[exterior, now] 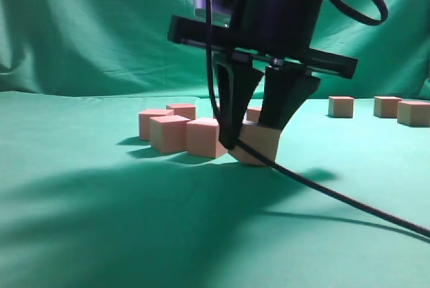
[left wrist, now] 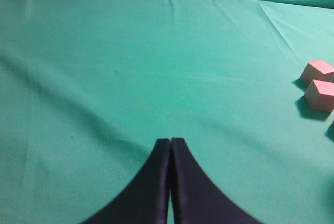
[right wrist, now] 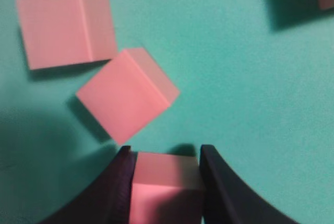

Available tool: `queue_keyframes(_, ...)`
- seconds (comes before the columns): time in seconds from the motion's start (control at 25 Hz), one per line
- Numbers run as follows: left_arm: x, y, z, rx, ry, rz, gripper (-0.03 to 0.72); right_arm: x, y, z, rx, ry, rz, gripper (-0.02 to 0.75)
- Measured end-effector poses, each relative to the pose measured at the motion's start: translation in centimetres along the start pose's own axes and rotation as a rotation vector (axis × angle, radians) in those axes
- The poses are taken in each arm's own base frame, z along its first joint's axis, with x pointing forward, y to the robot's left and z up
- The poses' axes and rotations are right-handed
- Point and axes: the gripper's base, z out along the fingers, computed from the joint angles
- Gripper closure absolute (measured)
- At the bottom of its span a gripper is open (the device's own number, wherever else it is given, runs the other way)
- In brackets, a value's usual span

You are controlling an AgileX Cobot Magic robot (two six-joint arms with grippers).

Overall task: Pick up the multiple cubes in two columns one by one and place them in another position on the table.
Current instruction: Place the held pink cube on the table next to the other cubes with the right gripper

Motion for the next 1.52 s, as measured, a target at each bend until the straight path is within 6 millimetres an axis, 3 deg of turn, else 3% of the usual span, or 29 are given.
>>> queue_keyframes(1.12, 0.0, 0.0, 0.0, 0.000, 0.000, 0.000, 0.688, -0.2, -0.4, 0.6, 0.044, 0.009, -0.012, 0.452)
queue_keyframes(1.28, 0.0, 0.0, 0.0, 0.000, 0.000, 0.000, 0.688, 0.0, -0.4, 0.7, 0.048, 0.053, -0.008, 0.243)
queue_keyframes(1.4, 0.0, 0.0, 0.0, 0.000, 0.000, 0.000, 0.688, -0.6, -0.2, -0.1, 0.058, 0.092, -0.019, 0.133)
queue_keyframes(1.52, 0.0, 0.0, 0.0, 0.000, 0.000, 0.000, 0.688, -1.9, 0.3, -2.2, 0.081, 0.107, -0.048, 0.143)
